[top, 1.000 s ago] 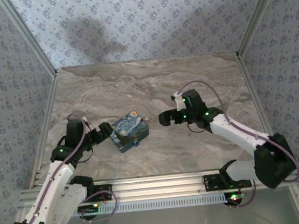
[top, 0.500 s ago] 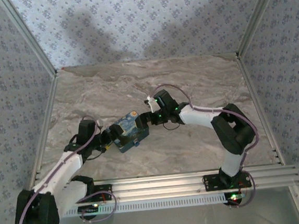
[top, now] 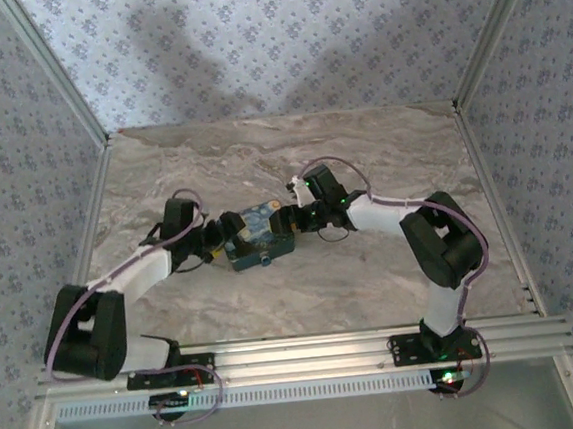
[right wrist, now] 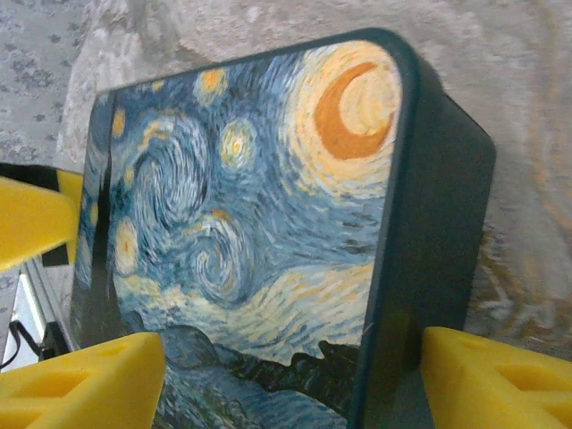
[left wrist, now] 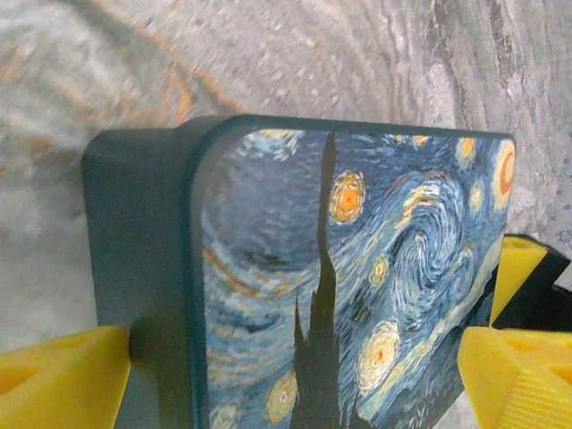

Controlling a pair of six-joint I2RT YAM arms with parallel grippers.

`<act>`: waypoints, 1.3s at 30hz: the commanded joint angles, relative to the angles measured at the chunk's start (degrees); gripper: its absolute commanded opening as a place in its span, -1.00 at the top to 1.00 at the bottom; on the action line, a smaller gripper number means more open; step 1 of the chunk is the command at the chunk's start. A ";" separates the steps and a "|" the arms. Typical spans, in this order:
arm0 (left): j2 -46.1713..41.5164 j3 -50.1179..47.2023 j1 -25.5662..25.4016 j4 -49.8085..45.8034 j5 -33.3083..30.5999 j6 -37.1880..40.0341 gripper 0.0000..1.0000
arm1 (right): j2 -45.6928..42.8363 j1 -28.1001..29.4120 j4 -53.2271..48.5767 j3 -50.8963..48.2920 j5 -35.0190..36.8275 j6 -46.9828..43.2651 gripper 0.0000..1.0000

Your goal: Unlock the padlock with the key

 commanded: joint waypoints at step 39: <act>-14.36 6.64 -6.42 -11.44 -10.85 15.26 -0.96 | -33.78 -8.62 -35.71 -13.53 30.09 -0.78 -0.77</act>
